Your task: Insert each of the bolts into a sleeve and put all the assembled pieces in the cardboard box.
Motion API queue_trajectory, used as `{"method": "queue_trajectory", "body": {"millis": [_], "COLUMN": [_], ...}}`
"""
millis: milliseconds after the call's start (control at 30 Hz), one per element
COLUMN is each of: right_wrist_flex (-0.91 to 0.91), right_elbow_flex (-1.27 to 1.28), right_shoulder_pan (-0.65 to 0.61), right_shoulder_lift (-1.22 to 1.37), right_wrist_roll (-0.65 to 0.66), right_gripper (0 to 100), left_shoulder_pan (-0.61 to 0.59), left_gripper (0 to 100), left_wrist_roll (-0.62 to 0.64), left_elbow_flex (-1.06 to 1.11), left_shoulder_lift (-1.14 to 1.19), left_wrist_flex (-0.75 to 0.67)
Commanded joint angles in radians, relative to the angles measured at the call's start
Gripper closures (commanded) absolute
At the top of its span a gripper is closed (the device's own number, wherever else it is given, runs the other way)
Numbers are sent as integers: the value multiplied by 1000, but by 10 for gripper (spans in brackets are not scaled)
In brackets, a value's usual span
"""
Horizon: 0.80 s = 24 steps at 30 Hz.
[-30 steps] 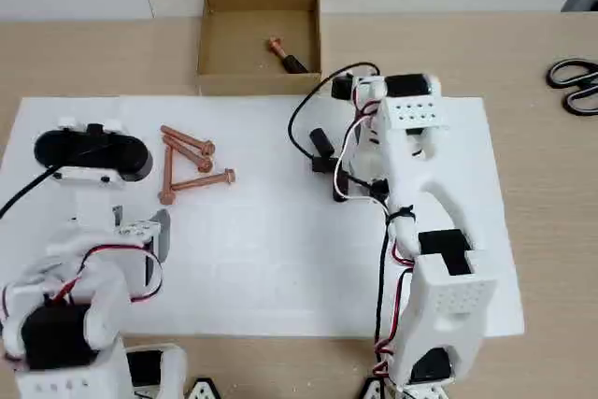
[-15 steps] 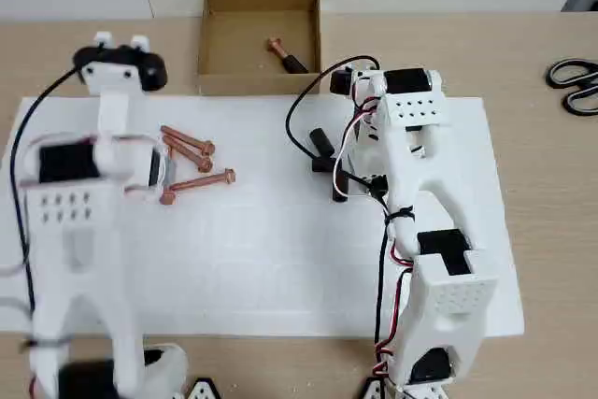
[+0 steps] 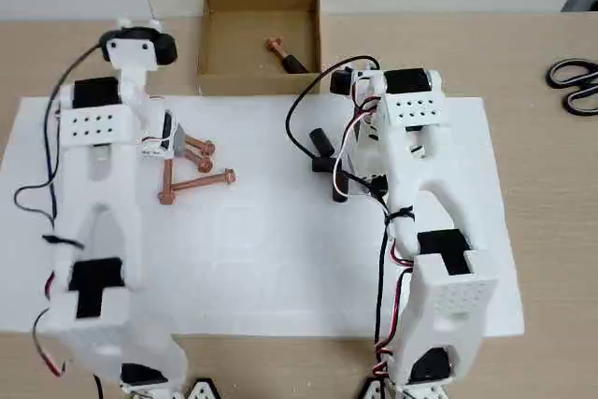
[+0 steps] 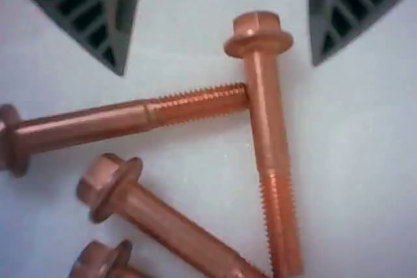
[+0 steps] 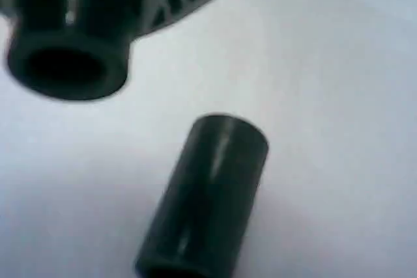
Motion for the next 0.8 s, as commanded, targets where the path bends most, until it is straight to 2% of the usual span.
{"method": "queue_trajectory", "body": {"millis": [0, 167, 533, 767], "right_wrist_flex": [15, 16, 18, 15], "right_elbow_flex": [-46, -46, -46, -46], "right_shoulder_pan": [-1, -1, -1, -1], "right_shoulder_lift": [-7, -7, -7, -5], "right_wrist_roll": [5, 5, 5, 5], "right_gripper": [995, 995, 995, 995], "left_shoulder_pan": [-2, -18, -114, -52], "left_gripper": [826, 826, 835, 881], "left_wrist_roll": [-133, -226, -184, -166], "left_elbow_flex": [-47, -47, -45, -44], "left_shoulder_lift": [23, 48, 212, 229], "left_wrist_flex": [15, 17, -117, -147]}}
